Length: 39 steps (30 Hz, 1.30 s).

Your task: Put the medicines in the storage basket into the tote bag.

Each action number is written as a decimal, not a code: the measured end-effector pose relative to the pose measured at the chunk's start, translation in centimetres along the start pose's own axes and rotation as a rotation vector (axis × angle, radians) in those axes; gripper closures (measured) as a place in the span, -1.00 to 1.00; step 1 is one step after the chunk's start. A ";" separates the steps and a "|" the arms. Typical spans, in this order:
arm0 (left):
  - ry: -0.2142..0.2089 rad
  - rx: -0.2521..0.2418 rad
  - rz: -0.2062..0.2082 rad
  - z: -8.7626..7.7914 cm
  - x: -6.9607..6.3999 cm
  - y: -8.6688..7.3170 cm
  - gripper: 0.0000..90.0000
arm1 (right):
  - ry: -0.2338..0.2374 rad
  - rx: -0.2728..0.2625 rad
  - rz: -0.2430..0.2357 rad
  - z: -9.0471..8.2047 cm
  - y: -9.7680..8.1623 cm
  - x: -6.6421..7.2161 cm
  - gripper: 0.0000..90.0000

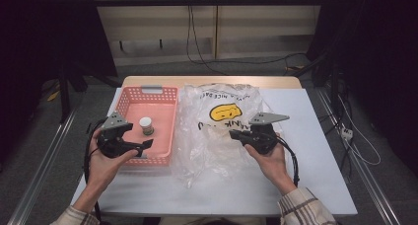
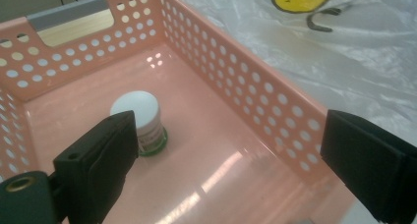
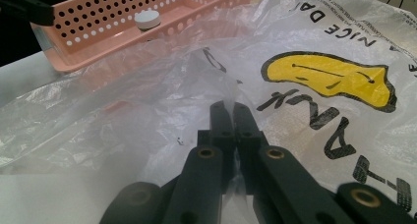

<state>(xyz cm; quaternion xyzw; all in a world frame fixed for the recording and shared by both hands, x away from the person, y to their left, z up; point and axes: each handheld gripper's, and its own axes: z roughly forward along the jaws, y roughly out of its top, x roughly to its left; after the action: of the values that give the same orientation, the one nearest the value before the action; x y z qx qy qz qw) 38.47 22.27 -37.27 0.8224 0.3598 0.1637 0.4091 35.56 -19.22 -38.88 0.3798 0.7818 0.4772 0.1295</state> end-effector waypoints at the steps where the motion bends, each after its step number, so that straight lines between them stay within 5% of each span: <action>1: 0.005 0.006 0.008 0.2 0.2 0.2 -0.84 | 0.001 -0.001 0.000 0.0 0.0 0.0 1.00; 10: 0.031 0.079 -0.043 3.2 2.6 1.8 -0.81 | 0.005 0.003 0.002 0.0 0.0 -0.1 1.00; 17: 0.038 0.081 -0.104 4.8 3.8 2.5 -0.77 | 0.009 -0.002 0.010 0.1 -0.1 -0.2 1.00; 28: 0.092 0.203 -0.137 7.7 5.9 2.3 -0.47 | 0.017 0.006 0.006 0.3 -0.1 -0.1 1.00; 39: 0.128 0.299 -0.126 8.7 5.3 1.6 -0.29 | 0.020 0.015 0.003 0.5 -0.2 0.0 1.00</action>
<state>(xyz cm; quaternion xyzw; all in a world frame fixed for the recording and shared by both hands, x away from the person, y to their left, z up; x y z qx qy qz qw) 47.75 20.59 -41.50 0.8378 0.4563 0.1342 0.2682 35.75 -19.02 -39.32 0.3775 0.7860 0.4751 0.1181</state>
